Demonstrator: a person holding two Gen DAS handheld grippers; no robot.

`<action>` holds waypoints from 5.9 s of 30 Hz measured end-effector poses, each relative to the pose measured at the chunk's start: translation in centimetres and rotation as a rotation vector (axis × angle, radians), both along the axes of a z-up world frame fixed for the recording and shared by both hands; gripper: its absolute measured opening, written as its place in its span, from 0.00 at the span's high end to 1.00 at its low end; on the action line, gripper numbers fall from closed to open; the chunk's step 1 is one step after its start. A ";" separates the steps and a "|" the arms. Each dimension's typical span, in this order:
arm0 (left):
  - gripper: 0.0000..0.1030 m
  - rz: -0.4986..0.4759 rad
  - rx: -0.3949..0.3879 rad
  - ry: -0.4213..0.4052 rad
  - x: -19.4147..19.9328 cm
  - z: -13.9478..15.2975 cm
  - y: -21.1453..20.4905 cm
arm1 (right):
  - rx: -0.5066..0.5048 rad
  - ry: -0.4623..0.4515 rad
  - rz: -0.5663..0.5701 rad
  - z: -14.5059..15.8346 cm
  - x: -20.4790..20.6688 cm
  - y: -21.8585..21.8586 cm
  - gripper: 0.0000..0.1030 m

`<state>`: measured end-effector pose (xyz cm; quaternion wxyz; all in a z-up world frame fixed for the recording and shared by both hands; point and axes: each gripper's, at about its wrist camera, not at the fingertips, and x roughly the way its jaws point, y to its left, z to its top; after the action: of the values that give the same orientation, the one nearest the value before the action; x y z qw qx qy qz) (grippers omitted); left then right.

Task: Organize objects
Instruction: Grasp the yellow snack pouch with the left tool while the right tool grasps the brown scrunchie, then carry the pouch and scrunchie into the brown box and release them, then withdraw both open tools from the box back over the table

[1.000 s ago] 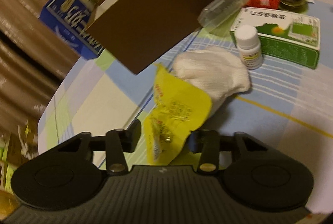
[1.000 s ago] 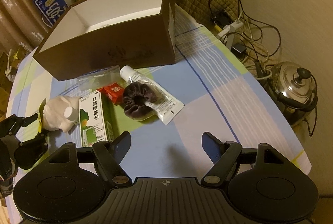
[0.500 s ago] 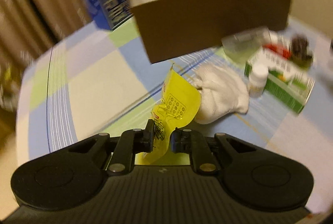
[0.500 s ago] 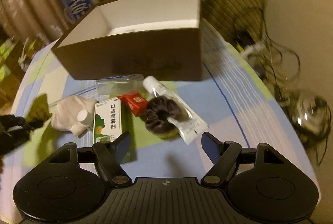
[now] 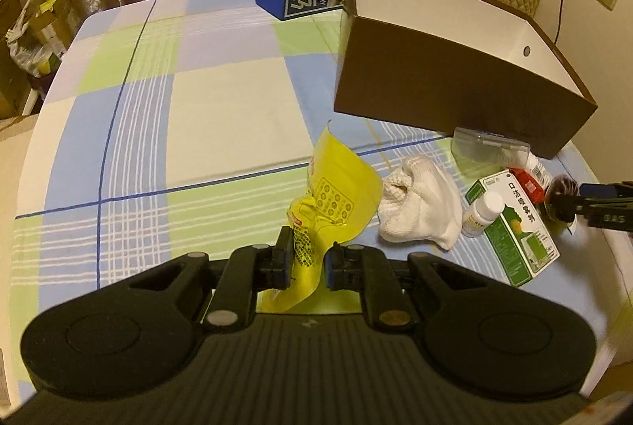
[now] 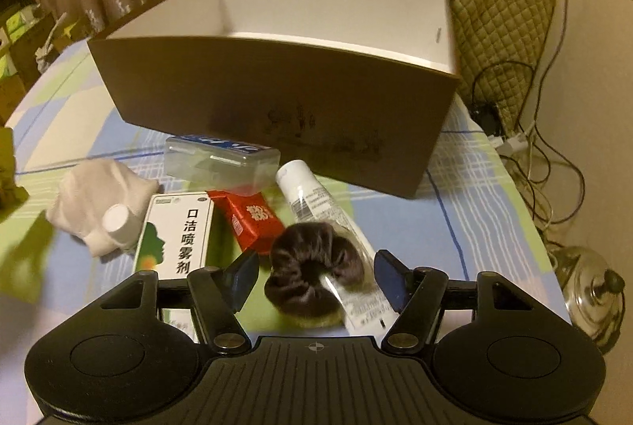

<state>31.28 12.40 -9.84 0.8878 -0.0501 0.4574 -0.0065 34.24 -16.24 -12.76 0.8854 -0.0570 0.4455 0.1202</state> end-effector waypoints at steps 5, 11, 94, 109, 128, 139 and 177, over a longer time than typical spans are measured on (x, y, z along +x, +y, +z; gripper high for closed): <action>0.89 0.011 -0.004 0.008 -0.1 0.3 -0.1 | -0.013 0.010 0.029 -0.8 0.5 0.0 0.64; 0.89 0.018 -0.016 0.010 0.0 0.7 -0.3 | 0.014 0.020 0.040 0.0 0.3 -0.2 0.85; 0.48 -0.125 0.026 0.068 25.2 3.3 -12.0 | 0.159 0.015 -0.096 6.4 16.3 -2.1 0.85; 0.21 -0.118 0.027 0.017 23.5 4.7 -11.3 | 0.181 -0.047 -0.091 8.1 16.0 -2.3 0.48; 0.11 -0.086 0.054 -0.071 17.1 7.9 -10.1 | 0.271 -0.091 -0.087 10.8 9.2 -4.0 0.38; 0.11 -0.034 -0.002 -0.075 12.0 8.4 -8.2 | 0.304 -0.094 -0.105 11.7 4.7 -4.7 0.38; 0.11 -0.025 0.011 0.100 1.5 2.3 -7.6 | 0.219 0.098 -0.092 5.1 -4.4 -4.5 0.38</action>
<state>32.82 4.78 -7.54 0.8639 -0.0397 0.5019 -0.0125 29.80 -20.76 -7.68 0.8680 0.0667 0.4746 0.1299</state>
